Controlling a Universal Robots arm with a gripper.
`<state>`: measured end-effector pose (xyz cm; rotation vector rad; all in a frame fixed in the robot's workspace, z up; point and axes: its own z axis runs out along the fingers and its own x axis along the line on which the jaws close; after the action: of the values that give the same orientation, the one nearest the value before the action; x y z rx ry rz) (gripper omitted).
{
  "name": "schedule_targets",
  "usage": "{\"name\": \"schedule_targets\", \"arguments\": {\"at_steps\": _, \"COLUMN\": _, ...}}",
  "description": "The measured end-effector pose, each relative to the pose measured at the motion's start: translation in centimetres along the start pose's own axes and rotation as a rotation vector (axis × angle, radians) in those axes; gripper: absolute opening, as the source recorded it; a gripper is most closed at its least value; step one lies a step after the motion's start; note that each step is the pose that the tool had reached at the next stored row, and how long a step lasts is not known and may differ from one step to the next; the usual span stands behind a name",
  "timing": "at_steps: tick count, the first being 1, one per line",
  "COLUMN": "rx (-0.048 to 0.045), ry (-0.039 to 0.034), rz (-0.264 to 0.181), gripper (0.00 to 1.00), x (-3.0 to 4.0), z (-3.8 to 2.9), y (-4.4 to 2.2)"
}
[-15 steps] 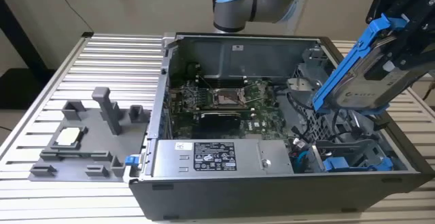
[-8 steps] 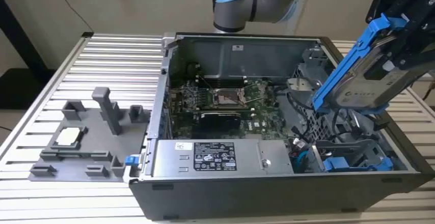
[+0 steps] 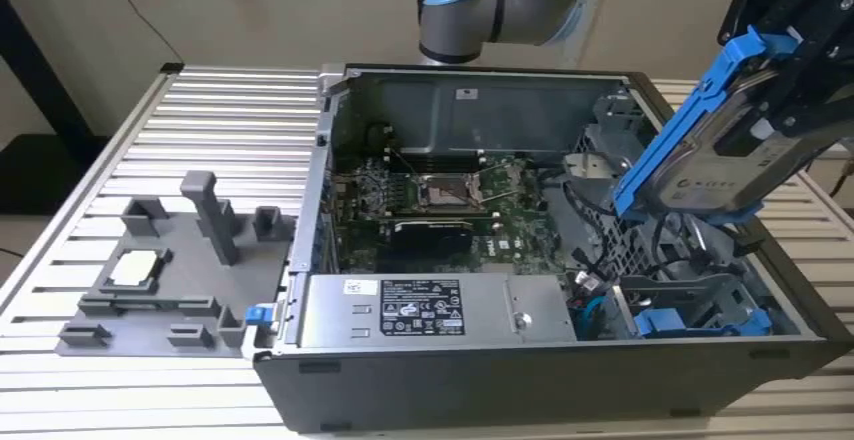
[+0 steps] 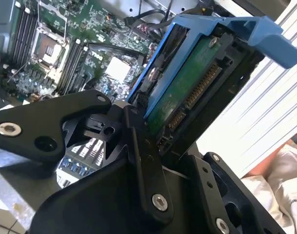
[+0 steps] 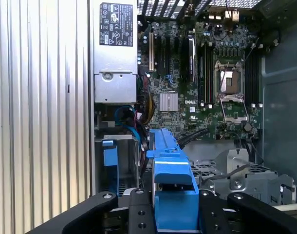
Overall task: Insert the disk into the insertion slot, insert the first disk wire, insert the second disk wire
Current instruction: 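Insert the disk into the insertion slot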
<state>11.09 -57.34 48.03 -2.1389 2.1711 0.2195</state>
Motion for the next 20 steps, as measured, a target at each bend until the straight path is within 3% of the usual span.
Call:
{"name": "schedule_targets", "arguments": {"at_steps": 2, "rx": 0.0001, "ry": 0.0044, "rz": 0.000, "gripper": 0.32, "x": 0.00, "z": 0.04, "y": -0.01}}
{"name": "schedule_targets", "arguments": {"at_steps": 3, "rx": 0.0003, "ry": 0.0114, "rz": 0.000, "gripper": 0.32, "x": 0.01, "z": 0.07, "y": -0.01}}
{"name": "schedule_targets", "arguments": {"at_steps": 6, "rx": 0.0010, "ry": 0.0551, "rz": 0.002, "gripper": 0.32, "x": 0.02, "z": 0.13, "y": -0.02}}
{"name": "schedule_targets", "arguments": {"at_steps": 10, "rx": 0.0018, "ry": 0.0889, "rz": 0.003, "gripper": 0.32, "x": 0.06, "z": 0.36, "y": -0.02}}
{"name": "schedule_targets", "arguments": {"at_steps": 11, "rx": 0.0021, "ry": 0.1004, "rz": 0.004, "gripper": 0.32, "x": 0.06, "z": 0.41, "y": -0.02}}
{"name": "schedule_targets", "arguments": {"at_steps": 13, "rx": 0.0027, "ry": 0.1322, "rz": 0.005, "gripper": 0.32, "x": 0.07, "z": 0.45, "y": -0.02}}
{"name": "schedule_targets", "arguments": {"at_steps": 15, "rx": 0.0032, "ry": 0.1592, "rz": 0.006, "gripper": 0.32, "x": 0.07, "z": 0.52, "y": -0.03}}
{"name": "schedule_targets", "arguments": {"at_steps": 16, "rx": 0.0037, "ry": 0.1636, "rz": 0.006, "gripper": 0.32, "x": 0.09, "z": 0.63, "y": -0.03}}
{"name": "schedule_targets", "arguments": {"at_steps": 20, "rx": 0.0108, "ry": 0.1642, "rz": 0.005, "gripper": 0.32, "x": 0.18, "z": 1.15, "y": -0.05}}
